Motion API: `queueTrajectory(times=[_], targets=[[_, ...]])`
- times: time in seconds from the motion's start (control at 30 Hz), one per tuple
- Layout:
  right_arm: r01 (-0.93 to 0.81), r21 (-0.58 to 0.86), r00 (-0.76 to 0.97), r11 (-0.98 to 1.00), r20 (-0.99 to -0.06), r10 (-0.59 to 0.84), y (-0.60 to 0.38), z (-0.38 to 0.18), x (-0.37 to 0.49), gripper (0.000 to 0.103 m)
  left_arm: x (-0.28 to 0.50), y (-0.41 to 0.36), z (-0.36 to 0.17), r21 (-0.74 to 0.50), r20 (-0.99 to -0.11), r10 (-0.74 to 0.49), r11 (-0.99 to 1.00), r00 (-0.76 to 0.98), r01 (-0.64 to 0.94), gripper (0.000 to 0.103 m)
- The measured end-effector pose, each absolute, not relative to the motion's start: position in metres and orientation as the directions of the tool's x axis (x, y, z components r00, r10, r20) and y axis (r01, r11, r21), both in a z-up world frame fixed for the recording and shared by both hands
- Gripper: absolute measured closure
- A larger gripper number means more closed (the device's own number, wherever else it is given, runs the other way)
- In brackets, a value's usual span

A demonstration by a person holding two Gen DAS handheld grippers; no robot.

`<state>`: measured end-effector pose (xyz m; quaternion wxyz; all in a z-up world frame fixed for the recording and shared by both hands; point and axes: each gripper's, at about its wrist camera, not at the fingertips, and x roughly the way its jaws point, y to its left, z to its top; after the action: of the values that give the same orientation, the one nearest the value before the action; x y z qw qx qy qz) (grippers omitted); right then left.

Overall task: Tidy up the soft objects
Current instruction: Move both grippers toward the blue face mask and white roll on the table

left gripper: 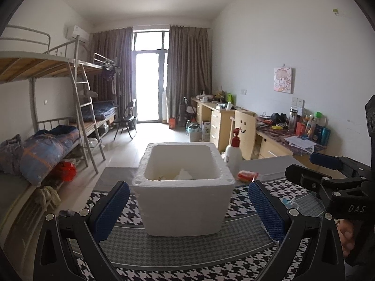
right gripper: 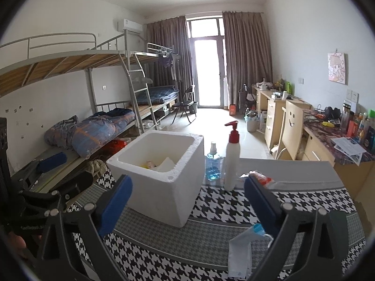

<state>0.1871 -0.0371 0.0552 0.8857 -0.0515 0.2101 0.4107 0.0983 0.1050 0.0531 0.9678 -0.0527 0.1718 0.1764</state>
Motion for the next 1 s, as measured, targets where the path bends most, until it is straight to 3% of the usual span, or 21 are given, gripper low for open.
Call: queueTrajectory(times=[1.0], targets=[[-0.647,0.089,0.664,0.757,-0.422,0.617,-0.097,0.04,0.19,0.005,0.117,0.057,0.031,-0.066,-0.371,0.19,0.971,0.909,-0.23,0.001]])
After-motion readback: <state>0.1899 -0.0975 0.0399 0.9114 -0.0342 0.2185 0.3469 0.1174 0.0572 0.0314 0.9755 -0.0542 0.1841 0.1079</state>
